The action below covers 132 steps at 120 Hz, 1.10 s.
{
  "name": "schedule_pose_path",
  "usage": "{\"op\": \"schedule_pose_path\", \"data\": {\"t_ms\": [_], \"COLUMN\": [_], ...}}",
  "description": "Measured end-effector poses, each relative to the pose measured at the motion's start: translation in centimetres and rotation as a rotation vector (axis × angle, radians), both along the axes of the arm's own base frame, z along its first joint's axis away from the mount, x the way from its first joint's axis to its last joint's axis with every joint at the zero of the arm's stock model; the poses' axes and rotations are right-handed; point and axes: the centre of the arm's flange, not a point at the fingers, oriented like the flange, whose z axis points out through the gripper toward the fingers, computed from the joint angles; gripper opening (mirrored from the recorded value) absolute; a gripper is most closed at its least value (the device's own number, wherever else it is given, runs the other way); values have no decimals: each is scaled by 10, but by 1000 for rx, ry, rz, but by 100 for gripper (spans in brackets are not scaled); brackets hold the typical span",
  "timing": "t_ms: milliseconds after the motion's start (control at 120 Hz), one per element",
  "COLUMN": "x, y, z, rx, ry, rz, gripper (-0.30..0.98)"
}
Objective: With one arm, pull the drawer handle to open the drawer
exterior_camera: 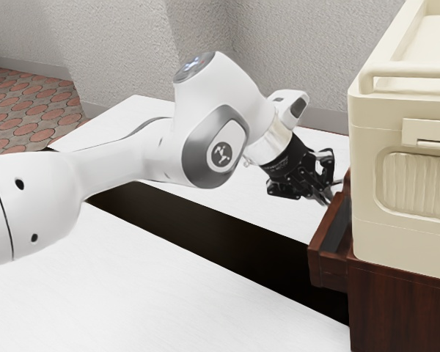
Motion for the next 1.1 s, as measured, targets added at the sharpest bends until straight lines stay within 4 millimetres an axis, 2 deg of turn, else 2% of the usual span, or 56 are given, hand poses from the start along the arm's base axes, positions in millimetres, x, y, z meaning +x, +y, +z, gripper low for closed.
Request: {"op": "schedule_pose_path", "data": {"t_ms": [392, 683, 1100], "x": [-7, -21, -29], "y": [36, 55, 91], "z": [7, 6, 7], "rx": [8, 9, 3], "ry": [1, 14, 17], "rz": [64, 96, 144], "gripper": [-10, -10, -10]}}
